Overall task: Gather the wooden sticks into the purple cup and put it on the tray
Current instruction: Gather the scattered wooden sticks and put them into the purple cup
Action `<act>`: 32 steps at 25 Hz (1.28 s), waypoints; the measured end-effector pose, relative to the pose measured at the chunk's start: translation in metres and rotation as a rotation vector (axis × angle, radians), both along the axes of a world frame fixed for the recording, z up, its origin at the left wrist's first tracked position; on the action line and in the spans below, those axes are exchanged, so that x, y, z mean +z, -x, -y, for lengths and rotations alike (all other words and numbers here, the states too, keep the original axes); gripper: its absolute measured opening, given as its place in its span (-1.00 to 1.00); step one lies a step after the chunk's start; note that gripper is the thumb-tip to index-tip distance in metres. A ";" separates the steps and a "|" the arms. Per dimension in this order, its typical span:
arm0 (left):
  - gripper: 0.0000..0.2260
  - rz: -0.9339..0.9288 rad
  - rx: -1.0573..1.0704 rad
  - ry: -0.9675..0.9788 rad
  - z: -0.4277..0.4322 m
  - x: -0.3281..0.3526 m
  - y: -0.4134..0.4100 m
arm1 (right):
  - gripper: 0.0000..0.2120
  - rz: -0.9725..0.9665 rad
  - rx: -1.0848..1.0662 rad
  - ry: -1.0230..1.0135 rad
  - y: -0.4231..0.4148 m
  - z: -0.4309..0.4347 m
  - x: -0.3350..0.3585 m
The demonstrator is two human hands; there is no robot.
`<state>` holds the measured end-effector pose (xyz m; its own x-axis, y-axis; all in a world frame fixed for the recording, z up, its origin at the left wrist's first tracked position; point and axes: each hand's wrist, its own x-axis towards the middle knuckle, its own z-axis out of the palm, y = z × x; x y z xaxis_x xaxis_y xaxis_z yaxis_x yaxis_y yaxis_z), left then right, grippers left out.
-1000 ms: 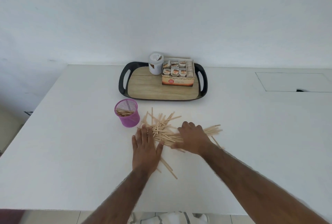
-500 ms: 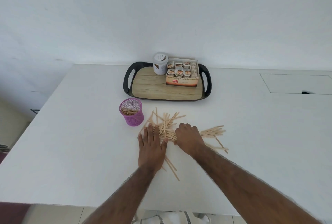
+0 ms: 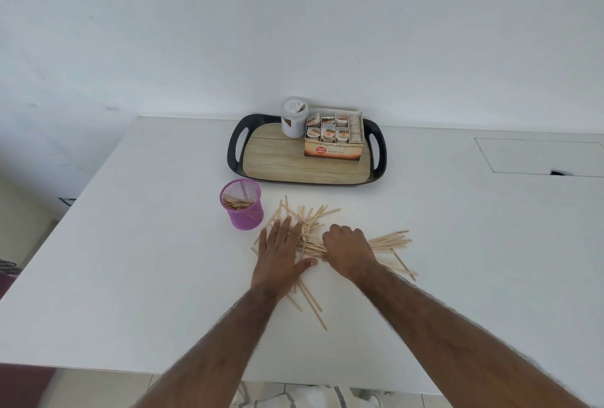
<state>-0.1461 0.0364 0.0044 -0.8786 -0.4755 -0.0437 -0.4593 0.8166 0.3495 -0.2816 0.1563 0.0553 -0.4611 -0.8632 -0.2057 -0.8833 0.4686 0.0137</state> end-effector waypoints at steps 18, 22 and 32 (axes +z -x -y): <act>-0.66 -0.077 -0.188 0.124 -0.001 0.022 0.032 | -0.79 -0.023 0.002 0.003 0.005 -0.007 0.000; -0.56 -0.078 -0.181 0.143 0.002 0.022 0.029 | -0.75 -0.051 -0.007 0.016 0.008 -0.007 0.002; -0.73 -0.110 -0.251 0.178 -0.002 0.021 0.042 | -0.85 0.002 0.039 0.087 0.024 -0.009 0.012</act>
